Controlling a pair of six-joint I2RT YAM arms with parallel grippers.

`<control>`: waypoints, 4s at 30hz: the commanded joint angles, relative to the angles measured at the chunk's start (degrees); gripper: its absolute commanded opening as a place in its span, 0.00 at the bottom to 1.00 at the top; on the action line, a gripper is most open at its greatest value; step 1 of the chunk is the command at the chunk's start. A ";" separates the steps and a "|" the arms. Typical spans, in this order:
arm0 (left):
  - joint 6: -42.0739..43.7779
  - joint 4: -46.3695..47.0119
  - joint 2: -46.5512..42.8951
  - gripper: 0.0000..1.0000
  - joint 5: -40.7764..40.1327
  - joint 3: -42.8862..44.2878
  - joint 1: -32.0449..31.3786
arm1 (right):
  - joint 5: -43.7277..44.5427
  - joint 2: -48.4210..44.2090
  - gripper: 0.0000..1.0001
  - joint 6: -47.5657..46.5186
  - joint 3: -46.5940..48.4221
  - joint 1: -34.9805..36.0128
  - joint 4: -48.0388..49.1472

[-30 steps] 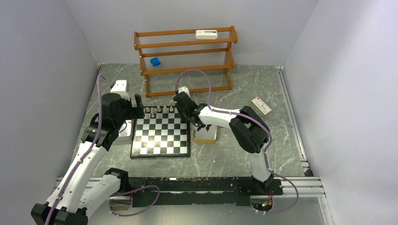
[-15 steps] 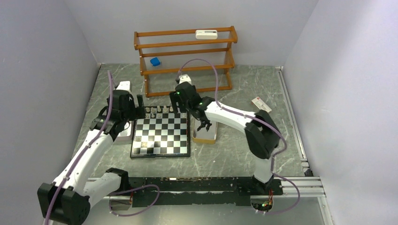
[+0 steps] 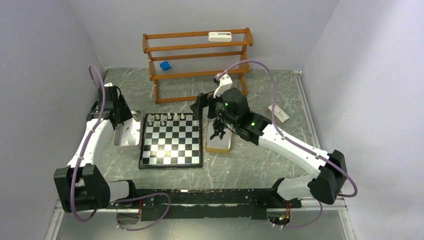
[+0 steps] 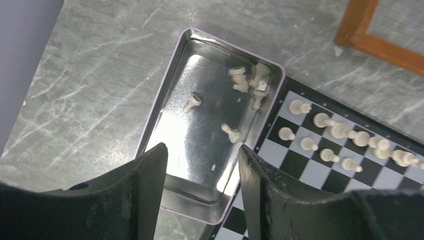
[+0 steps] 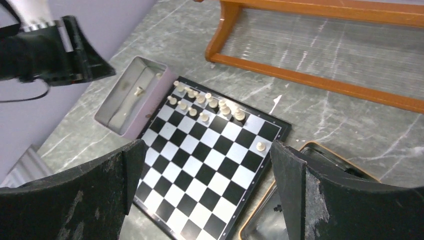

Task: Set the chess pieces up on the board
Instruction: Pick up the chess piece from the storage box.

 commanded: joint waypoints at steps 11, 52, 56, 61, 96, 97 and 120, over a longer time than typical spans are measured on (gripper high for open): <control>3.75 2.41 12.55 0.39 2.19 -0.79 2.26 | -1.58 -5.80 1.00 -0.37 -3.07 -0.08 2.98; 8.10 4.11 25.71 0.41 8.61 4.50 5.32 | -0.42 -6.24 1.00 -0.66 -3.66 -0.07 3.72; 8.03 3.96 26.67 0.42 9.74 4.77 5.26 | -0.38 -6.24 1.00 -0.79 -3.85 -0.07 3.97; 8.10 4.14 26.94 0.39 10.14 4.88 5.25 | -0.46 -6.00 1.00 -0.63 -4.27 -0.06 4.03; 10.14 5.10 27.89 0.47 6.16 6.45 5.39 | -0.16 -6.30 1.00 -0.94 -4.94 -0.08 4.03; 10.13 5.06 28.07 0.46 6.21 6.47 5.40 | -0.21 -6.41 1.00 -0.94 -4.98 -0.08 4.07; 9.92 4.10 30.69 0.33 8.46 7.00 5.34 | -0.41 -6.81 1.00 -0.85 -5.73 -0.13 4.08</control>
